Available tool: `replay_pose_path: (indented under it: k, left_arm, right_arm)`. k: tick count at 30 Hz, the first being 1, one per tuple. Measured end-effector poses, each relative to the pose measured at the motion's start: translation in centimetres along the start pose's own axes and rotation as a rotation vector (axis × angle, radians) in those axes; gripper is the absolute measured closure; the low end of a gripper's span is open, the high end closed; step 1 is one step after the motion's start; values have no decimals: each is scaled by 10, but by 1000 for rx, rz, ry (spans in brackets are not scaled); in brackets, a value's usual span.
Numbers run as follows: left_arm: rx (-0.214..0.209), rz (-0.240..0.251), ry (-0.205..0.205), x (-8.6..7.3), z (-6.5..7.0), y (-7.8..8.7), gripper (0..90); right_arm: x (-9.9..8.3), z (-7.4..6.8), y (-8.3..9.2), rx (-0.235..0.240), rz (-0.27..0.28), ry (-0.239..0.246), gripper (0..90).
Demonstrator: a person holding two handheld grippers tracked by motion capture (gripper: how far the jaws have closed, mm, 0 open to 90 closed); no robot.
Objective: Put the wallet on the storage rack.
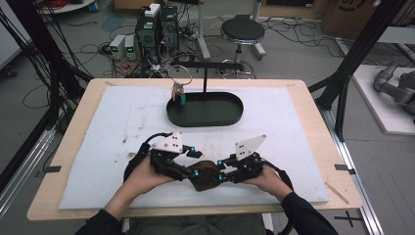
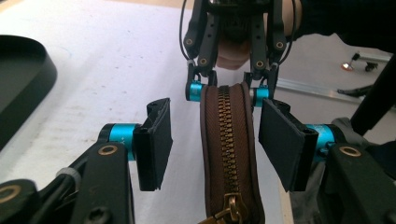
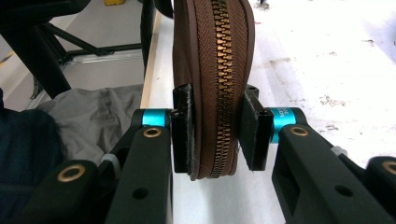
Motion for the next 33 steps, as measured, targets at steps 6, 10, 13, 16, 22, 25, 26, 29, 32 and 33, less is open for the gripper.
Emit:
replay_pose_path:
  k: [6, 10, 13, 16, 22, 25, 26, 29, 32, 33]
  left_arm:
    - [-33, -57, -9, -6, 4, -6, 558]
    - [-41, -53, -5, -7, 5, -5, 650]
    - [-50, -24, 2, -6, 4, -3, 675]
    - [-33, 45, 27, -3, 0, 1, 689]
    - [39, 209, 79, 4, -16, 23, 696]
    - [69, 300, 100, 9, -22, 36, 698]
    - [76, 333, 102, 10, -23, 40, 698]
    - [74, 410, 102, 14, -24, 48, 698]
    - [64, 475, 104, 17, -22, 49, 699]
    - [59, 486, 104, 17, -21, 48, 699]
  right_arm:
    - [1, -1, 2, -5, -7, 10, 702]
    - [1, 0, 3, -14, -13, 18, 701]
    - [2, 0, 3, -23, -3, 23, 692]
    - [8, 1, 8, -34, 39, 15, 633]
    - [14, 11, 29, -82, 124, -25, 532]
    - [14, 15, 34, -102, 139, -47, 478]
    - [14, 16, 35, -103, 141, -59, 461]
    - [14, 19, 36, -115, 151, -72, 406]
    - [16, 18, 35, -116, 164, -89, 365]
    - [18, 18, 35, -112, 173, -92, 355]
Point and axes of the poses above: each handheld gripper's, and its own axes: y roughly backward along the jaws, x roughly out of its top, z roughly to its right, the point moved 10 cm from there along -y, roughly forward along the jaws, and after that the axes turned 7 degrees about -y, right-handed, at the moved point
